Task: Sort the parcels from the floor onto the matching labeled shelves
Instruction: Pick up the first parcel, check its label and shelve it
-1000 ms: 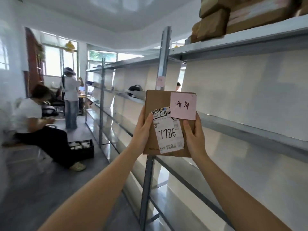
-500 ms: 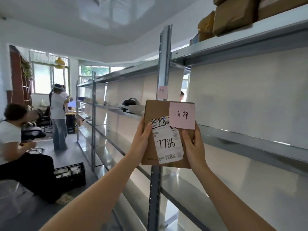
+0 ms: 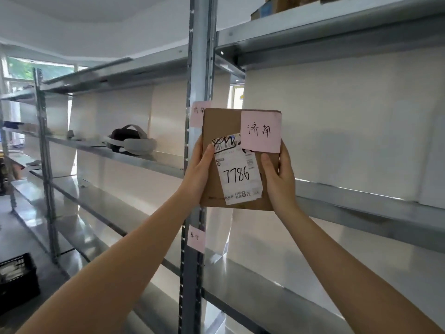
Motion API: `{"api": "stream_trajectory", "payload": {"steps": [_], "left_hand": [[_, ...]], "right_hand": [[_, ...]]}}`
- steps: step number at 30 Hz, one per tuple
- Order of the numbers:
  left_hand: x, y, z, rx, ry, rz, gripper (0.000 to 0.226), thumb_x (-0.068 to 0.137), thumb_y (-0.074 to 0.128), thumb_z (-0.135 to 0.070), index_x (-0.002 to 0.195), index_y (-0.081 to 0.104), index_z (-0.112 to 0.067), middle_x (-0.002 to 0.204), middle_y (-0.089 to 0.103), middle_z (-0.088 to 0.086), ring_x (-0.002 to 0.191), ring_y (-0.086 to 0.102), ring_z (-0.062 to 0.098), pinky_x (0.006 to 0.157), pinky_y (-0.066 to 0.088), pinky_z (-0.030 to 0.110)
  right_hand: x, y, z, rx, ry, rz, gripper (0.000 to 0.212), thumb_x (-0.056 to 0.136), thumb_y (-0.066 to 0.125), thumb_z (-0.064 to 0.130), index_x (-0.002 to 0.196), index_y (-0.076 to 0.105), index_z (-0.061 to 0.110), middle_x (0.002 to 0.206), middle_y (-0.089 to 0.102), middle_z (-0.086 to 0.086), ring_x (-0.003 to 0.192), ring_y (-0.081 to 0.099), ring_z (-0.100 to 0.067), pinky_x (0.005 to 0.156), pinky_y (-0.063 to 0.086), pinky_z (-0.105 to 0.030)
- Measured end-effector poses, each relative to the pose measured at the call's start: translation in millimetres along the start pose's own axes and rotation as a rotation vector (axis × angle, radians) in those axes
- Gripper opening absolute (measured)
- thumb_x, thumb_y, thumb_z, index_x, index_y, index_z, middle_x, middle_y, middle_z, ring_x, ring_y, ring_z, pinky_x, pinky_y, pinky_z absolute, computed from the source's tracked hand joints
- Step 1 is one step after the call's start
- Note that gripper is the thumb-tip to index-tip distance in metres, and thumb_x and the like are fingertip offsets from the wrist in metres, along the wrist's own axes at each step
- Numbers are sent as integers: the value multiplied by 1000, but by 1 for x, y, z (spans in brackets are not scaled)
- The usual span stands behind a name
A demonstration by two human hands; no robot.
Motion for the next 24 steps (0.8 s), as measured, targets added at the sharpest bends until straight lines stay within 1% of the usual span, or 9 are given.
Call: {"api": "stream_trajectory", "payload": {"steps": [5,9,11,13,15,17,19,21,24], "left_hand": [[68,-1,15,-30,-36,121,46,95,39,-43,139,29,-35,105,65,-5,91,65,10,69,53,26],[113,12,28,-113,-271,205,34,94,46,-38,123,44,-21,94,67,1,82,65,18,66,53,35],[128,24,35,-111,-328,265,25,94,47,-35,111,48,-18,96,67,3,81,64,18,72,53,37],[137,33,47,-102,-388,298,21,93,49,-34,106,51,-17,101,66,5,90,63,22,87,51,42],[146,38,59,-108,-457,303,19,93,51,-29,106,52,-15,97,65,7,96,62,25,88,51,41],[154,41,71,-85,-524,300,15,92,52,-22,100,53,-9,89,64,9,85,64,25,72,54,34],[156,42,81,-42,-589,312,14,91,51,-20,85,51,-8,70,65,9,56,65,21,49,52,26],[156,45,89,-37,-644,331,17,92,50,-20,81,47,-8,58,63,11,33,59,17,33,46,18],[157,48,95,-81,-672,326,15,92,49,-18,97,50,-4,70,59,11,40,60,19,34,46,18]], "right_hand": [[42,15,-14,-95,30,-89,49,94,49,33,141,35,30,139,49,6,123,47,-11,101,42,-29],[82,12,-33,-163,177,-123,43,92,51,37,134,47,27,130,58,1,118,54,-19,101,44,-43],[97,6,-38,-233,254,-139,39,92,51,35,129,51,22,127,60,-3,114,57,-22,99,46,-45],[110,-1,-41,-312,338,-143,38,93,50,32,128,52,17,126,60,-6,111,58,-24,97,48,-43],[120,-6,-47,-373,455,-109,36,93,52,29,125,54,12,121,63,-10,104,61,-26,90,51,-40],[122,-9,-59,-429,609,-49,30,92,55,28,114,58,8,105,66,-11,87,63,-27,76,53,-37],[120,-16,-75,-522,772,1,25,90,57,32,98,60,8,94,64,-12,76,63,-26,69,53,-35],[119,-24,-93,-559,882,16,31,89,58,38,90,58,7,104,64,-15,87,66,-30,78,56,-37],[122,-32,-113,-511,944,-8,36,86,59,43,88,58,6,117,64,-17,103,65,-32,92,53,-44]]}}
Point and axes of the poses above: each hand's wrist, its own x-axis towards the middle knuckle, its own y-axis out of the palm, z = x × y, the point moved 8 cm from there along x, towards the middle knuckle
